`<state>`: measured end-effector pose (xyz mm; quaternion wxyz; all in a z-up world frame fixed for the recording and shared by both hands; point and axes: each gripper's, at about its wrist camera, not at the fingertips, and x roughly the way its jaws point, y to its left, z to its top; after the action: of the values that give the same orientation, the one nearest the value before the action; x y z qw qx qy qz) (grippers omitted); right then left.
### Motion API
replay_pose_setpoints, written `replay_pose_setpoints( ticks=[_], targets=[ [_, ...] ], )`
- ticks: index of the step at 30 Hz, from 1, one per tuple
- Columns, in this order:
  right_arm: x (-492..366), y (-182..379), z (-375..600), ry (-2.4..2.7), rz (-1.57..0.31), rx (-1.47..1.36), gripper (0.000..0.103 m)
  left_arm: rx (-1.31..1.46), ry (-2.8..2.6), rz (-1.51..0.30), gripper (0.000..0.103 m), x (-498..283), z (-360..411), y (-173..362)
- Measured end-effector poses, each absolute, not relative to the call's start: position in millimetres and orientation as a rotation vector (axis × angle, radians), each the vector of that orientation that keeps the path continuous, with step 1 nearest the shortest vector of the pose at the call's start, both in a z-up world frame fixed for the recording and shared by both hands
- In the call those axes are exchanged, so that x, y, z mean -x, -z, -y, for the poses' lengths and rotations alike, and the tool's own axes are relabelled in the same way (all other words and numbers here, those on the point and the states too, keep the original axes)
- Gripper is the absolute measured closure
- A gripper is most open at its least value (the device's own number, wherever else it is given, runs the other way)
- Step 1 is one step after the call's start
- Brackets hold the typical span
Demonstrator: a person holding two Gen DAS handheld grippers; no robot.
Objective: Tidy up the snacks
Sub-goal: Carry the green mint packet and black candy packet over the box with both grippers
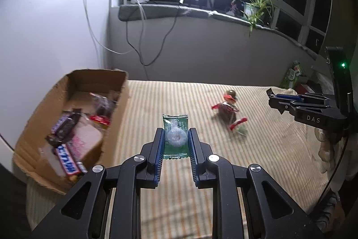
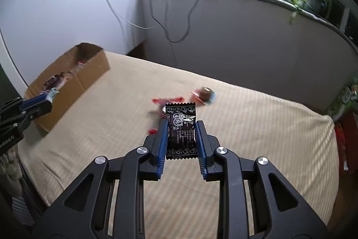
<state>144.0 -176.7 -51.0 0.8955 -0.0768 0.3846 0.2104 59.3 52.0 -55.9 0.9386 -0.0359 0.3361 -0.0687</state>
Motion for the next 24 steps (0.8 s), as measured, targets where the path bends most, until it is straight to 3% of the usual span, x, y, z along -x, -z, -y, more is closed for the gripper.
replay_pose_setpoints(
  ticks=[24],
  targets=[
    [-162, 32, 6, -0.691, -0.738, 0.255, 0.078, 0.140, -0.021, -0.648, 0.083, -56, -148, 54]
  ],
)
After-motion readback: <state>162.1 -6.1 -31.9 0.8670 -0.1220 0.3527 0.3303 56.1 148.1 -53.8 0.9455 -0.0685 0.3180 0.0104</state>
